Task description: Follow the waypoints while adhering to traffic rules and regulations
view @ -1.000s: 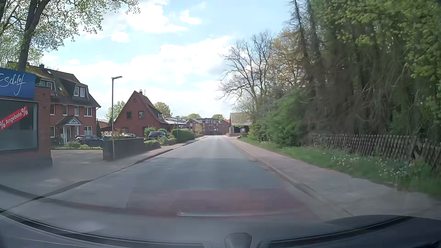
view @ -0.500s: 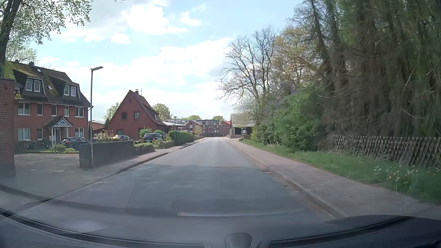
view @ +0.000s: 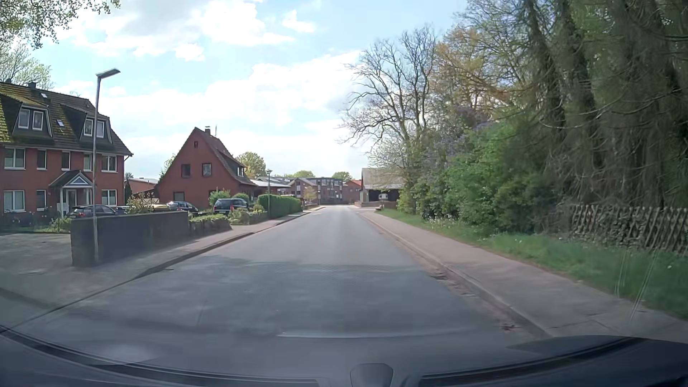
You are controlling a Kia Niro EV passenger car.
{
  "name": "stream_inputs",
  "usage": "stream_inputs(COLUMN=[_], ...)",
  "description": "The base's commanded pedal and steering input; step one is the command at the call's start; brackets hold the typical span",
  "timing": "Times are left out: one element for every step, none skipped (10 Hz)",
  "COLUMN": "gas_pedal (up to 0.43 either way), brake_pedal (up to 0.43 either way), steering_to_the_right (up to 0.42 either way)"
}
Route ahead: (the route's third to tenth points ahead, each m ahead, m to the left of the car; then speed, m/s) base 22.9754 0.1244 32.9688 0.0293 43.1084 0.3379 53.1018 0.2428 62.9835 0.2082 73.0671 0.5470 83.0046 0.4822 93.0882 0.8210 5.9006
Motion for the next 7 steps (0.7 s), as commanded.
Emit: stream_inputs(gas_pedal=[0.039, 0.039, 0.039, 0.039, 0.039, 0.039, 0.039], brake_pedal=[0.0, 0.0, 0.0, 0.0, 0.0, 0.0, 0.0], steering_to_the_right=[-0.007, -0.007, -0.007, -0.007, -0.007, -0.007, -0.007])
